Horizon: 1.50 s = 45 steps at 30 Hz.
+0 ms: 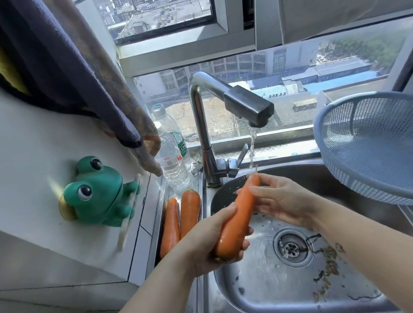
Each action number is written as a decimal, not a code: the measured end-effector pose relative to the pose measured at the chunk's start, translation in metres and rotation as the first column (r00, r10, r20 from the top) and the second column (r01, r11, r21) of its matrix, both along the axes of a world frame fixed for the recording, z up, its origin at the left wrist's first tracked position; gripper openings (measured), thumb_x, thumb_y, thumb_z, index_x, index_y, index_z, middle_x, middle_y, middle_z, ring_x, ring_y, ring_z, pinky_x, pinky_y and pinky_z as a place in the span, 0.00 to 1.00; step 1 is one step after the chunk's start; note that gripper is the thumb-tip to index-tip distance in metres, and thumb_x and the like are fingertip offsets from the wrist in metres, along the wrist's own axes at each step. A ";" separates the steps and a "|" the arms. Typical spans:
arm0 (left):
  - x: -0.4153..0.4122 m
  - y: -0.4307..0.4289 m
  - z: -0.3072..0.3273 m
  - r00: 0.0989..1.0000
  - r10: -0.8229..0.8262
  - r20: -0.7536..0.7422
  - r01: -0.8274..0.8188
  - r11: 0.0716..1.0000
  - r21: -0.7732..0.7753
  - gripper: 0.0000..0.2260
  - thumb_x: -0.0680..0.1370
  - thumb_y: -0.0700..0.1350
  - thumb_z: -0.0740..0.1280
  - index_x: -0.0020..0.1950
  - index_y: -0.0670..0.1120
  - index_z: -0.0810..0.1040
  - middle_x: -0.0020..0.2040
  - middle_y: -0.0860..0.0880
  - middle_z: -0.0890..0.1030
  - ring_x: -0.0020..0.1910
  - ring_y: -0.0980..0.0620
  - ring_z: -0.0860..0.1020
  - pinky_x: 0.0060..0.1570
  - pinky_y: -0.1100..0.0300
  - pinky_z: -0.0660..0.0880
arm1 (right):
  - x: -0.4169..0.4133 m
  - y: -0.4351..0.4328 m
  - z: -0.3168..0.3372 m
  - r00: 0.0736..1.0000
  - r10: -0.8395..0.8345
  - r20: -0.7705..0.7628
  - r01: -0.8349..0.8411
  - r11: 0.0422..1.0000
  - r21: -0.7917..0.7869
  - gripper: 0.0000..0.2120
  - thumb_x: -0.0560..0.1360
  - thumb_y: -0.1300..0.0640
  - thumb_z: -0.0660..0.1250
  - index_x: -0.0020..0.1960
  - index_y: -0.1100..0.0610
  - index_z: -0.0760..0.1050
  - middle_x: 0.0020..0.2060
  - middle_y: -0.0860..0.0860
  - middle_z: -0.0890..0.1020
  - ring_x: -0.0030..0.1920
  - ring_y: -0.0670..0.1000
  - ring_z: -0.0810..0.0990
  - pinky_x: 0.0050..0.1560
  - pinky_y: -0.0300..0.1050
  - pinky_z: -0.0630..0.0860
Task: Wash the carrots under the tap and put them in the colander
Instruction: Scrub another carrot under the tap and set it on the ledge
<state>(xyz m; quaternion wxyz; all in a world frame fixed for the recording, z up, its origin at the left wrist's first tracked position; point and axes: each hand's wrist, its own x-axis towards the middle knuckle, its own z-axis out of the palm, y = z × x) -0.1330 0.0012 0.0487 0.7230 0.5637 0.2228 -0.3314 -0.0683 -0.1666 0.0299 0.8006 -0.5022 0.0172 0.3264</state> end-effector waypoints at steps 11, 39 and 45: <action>0.000 -0.006 -0.004 0.987 -0.086 0.139 0.059 0.981 0.186 0.15 0.80 0.54 0.62 0.58 0.44 0.76 0.45 0.44 0.81 0.35 0.49 0.80 0.33 0.59 0.74 | 0.001 0.001 -0.004 0.998 -0.056 0.018 0.057 0.995 -0.079 0.05 0.76 0.66 0.63 0.52 0.62 0.74 0.49 0.63 0.80 0.45 0.54 0.83 0.48 0.46 0.82; 0.008 -0.018 0.005 0.988 -0.044 0.146 0.018 0.984 0.176 0.20 0.81 0.58 0.57 0.54 0.44 0.77 0.40 0.47 0.82 0.33 0.51 0.80 0.31 0.60 0.75 | 0.005 -0.007 0.010 0.978 0.120 0.169 -0.086 0.976 -0.198 0.19 0.75 0.68 0.66 0.63 0.63 0.65 0.53 0.61 0.77 0.51 0.56 0.81 0.51 0.50 0.81; 0.012 -0.022 0.006 0.985 -0.058 0.164 0.014 0.967 0.255 0.21 0.82 0.59 0.54 0.55 0.44 0.77 0.42 0.47 0.82 0.34 0.51 0.80 0.32 0.60 0.76 | 0.001 0.007 0.003 0.980 -0.030 0.196 0.077 0.969 -0.237 0.18 0.76 0.67 0.66 0.63 0.62 0.66 0.47 0.60 0.77 0.44 0.55 0.81 0.46 0.50 0.81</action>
